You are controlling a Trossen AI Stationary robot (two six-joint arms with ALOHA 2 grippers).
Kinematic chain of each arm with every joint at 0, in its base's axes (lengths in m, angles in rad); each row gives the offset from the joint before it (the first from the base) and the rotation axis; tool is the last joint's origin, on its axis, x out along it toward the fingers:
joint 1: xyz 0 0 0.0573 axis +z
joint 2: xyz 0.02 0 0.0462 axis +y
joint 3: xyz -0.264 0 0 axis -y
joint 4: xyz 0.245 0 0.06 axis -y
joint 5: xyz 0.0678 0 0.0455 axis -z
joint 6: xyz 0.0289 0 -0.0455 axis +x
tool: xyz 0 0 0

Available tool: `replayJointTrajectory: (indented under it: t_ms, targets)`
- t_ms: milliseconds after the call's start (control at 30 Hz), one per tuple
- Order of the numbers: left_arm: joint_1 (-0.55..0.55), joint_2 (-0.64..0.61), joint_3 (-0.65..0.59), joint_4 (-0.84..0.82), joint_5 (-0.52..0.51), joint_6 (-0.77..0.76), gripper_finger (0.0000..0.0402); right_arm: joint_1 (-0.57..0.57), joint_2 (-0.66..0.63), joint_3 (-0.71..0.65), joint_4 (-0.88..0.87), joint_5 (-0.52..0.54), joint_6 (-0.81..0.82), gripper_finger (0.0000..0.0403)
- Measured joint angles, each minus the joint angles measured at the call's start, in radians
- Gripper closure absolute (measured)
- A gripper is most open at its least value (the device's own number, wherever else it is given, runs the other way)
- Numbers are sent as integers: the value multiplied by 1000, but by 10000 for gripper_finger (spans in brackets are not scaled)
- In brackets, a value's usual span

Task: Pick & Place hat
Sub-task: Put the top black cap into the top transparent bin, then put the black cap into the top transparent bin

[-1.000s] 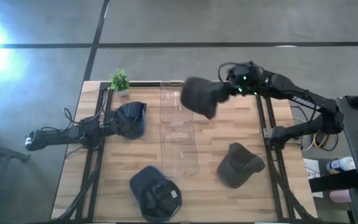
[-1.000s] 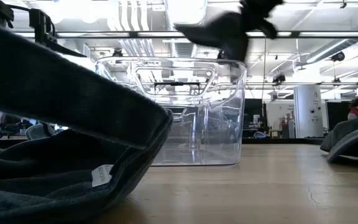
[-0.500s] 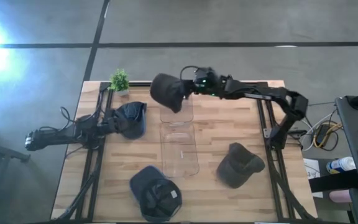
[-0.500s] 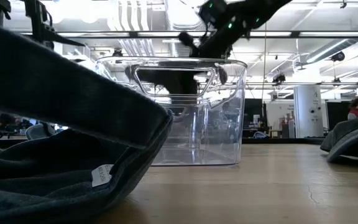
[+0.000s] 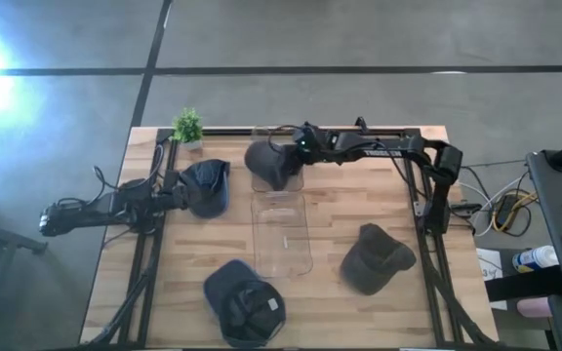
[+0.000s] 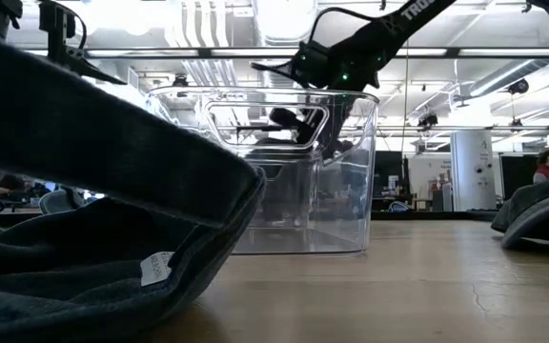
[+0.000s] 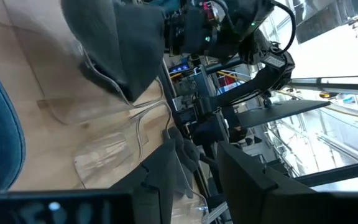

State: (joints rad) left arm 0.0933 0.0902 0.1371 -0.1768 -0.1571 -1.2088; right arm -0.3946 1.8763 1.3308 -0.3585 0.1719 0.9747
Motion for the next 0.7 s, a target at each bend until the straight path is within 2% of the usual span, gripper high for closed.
replayJointTrajectory:
  t_ms: [100,300,433,567,700]
  targets:
    - [0,0,-1,0,1,-1,289,-4,-1,1,-80,11,-20,347]
    - [0,3,-3,-28,2,-3,289,-6,-34,5,-128,12,-84,266]
    - [0,5,-4,-46,8,-11,289,3,-82,22,-187,7,-184,217]
    - [0,6,-5,-51,10,-13,289,6,-152,23,-278,9,-283,189]
    - [0,6,-5,-51,10,-12,289,32,-244,23,-456,18,-361,178]
